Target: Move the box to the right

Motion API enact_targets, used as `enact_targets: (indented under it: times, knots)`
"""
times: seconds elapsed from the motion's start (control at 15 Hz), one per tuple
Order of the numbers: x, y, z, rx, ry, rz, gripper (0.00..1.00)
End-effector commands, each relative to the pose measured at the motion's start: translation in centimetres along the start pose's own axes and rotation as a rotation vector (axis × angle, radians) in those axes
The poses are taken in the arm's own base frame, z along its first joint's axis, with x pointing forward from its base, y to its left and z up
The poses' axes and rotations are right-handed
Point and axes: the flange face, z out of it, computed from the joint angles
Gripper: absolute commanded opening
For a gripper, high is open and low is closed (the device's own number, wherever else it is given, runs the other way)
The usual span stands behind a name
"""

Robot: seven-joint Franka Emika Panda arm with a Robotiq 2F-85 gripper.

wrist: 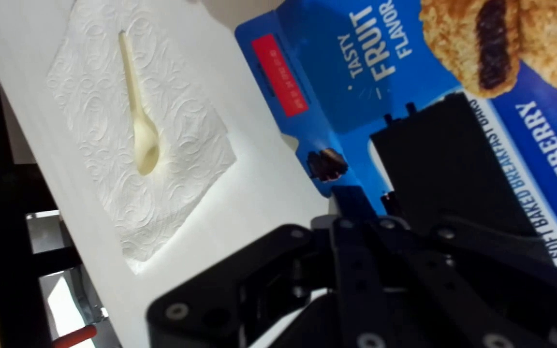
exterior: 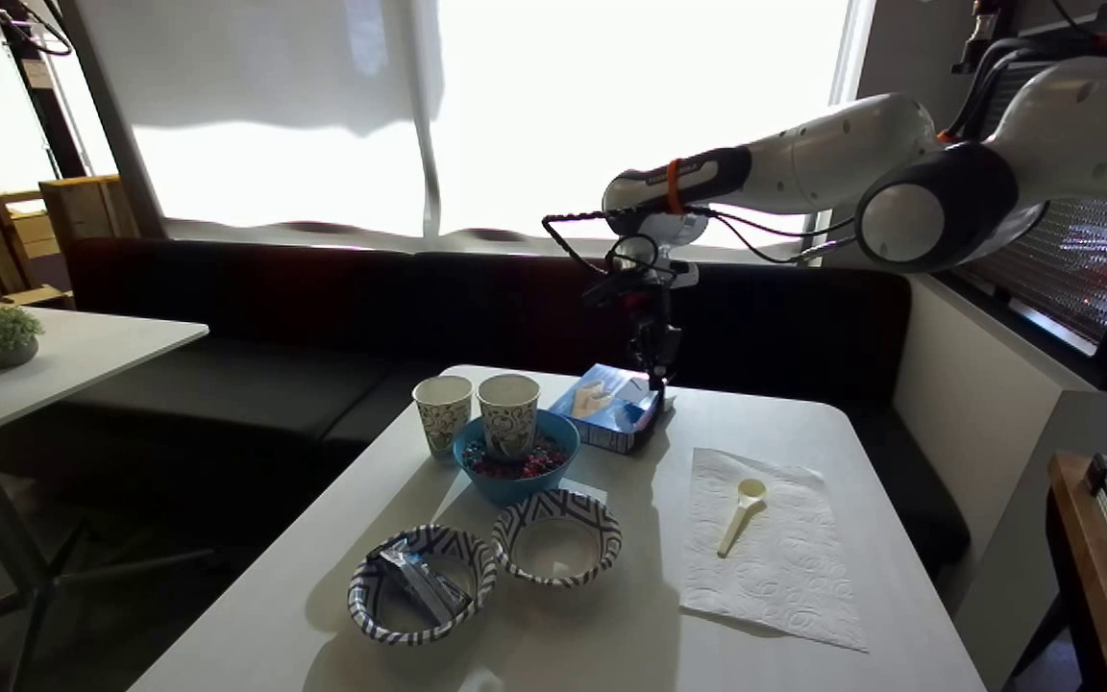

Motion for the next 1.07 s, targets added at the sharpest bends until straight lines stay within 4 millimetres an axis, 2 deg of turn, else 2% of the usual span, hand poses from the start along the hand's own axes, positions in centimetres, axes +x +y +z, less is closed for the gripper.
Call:
enact_targets:
  times: [0.0,0.2,0.4,0.93,1.0]
  knots:
    - [-0.4,-2.1,0.1,0.145,-0.070,-0.022,0.00]
    - [-0.6,-3.2,0.1,0.231,-0.099,-0.044,0.00]
    - [-1.0,-3.5,-0.1,0.263,-0.115,-0.059,0.00]
    - [-1.4,-2.2,-0.2,0.173,-0.044,-0.197,0.00]
    - [-1.5,-2.2,-0.5,0.186,-0.041,-0.237,0.26]
